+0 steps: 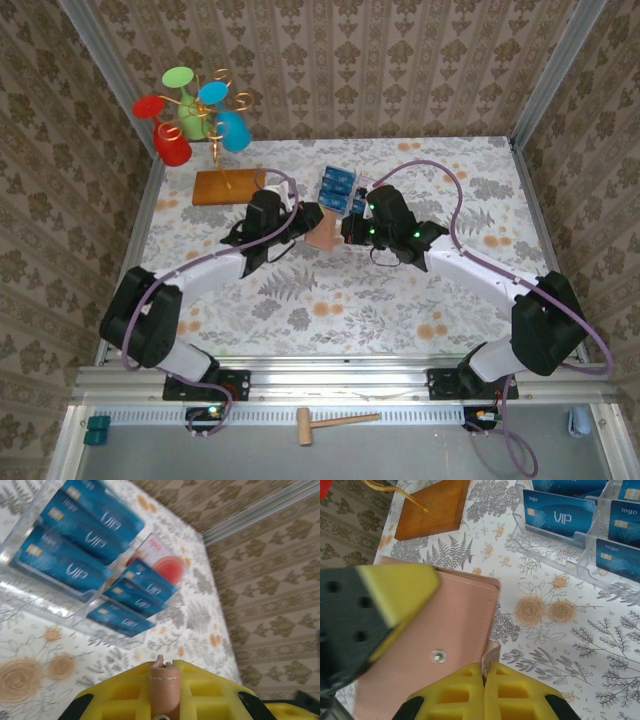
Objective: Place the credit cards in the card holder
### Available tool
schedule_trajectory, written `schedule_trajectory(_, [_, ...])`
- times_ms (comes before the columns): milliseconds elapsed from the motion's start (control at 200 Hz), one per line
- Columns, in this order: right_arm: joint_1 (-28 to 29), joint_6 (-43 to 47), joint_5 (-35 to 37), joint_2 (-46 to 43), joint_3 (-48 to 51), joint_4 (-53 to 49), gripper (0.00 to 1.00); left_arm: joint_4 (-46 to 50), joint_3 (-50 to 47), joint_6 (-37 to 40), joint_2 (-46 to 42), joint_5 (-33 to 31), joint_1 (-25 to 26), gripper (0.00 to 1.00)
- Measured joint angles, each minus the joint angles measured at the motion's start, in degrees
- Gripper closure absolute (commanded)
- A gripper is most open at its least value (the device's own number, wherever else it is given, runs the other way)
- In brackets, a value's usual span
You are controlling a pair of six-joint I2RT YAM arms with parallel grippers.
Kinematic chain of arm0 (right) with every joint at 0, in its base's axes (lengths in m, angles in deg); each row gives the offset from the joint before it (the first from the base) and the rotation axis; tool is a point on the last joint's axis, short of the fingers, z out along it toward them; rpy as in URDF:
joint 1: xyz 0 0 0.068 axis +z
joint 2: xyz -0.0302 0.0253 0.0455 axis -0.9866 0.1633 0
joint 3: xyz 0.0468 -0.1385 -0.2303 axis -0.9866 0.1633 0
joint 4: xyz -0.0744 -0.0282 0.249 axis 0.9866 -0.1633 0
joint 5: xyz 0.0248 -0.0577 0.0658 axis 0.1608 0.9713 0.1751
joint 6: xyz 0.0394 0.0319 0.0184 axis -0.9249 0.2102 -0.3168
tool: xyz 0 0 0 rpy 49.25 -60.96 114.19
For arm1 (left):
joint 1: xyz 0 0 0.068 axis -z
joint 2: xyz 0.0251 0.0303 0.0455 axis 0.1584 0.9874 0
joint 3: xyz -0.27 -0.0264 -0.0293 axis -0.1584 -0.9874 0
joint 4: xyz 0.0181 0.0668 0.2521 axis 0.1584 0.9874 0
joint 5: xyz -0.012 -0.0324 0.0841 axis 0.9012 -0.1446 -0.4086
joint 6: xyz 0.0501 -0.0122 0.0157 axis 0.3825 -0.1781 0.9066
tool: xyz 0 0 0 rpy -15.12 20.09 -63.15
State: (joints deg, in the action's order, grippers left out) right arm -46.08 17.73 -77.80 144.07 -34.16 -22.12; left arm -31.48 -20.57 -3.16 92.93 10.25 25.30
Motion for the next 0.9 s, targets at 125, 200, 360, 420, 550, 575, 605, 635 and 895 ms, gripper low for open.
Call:
schedule_trajectory(125, [0.00, -0.55, -0.33, 0.02, 3.78, 1.49, 1.00, 0.26, -0.68, 1.31, 3.74, -0.20, 0.02, 0.81])
schedule_trajectory(200, [0.00, -1.09, -0.33, 0.11, 6.75, 2.97, 1.00, 0.24, -1.49, 1.90, 5.42, -0.20, 0.02, 0.80])
schedule_trajectory(360, [0.00, -2.97, -0.42, 2.67, 12.17, 7.65, 1.00, 0.24, -3.43, 3.02, 9.18, -0.22, 0.07, 0.70])
schedule_trajectory(420, [0.00, -3.41, -0.39, 3.76, 13.46, 8.63, 1.00, 0.26, -4.07, 3.61, 10.25, -0.37, 0.07, 0.64])
schedule_trajectory(550, [0.00, -3.87, -0.35, 4.74, 14.75, 8.96, 1.00, 0.50, -5.16, 4.68, 11.10, -1.11, -0.02, 0.52])
schedule_trajectory(575, [0.00, -3.89, -0.35, 4.76, 14.75, 9.01, 1.00, 0.50, -5.25, 4.70, 11.10, -1.36, -0.02, 0.51])
schedule_trajectory(605, [0.00, -3.96, -0.35, 4.76, 14.75, 9.16, 1.00, 0.50, -5.27, 4.92, 11.10, -1.42, -0.09, 0.49])
schedule_trajectory(635, [0.00, -4.04, -0.35, 4.76, 14.75, 9.38, 1.00, 0.50, -5.27, 5.11, 11.10, -1.55, -0.15, 0.48])
schedule_trajectory(895, [0.07, -4.07, -1.09, 3.45, 13.29, 8.44, 1.00, 3.52, -6.45, 6.67, 6.82, -1.90, -2.58, 0.41])
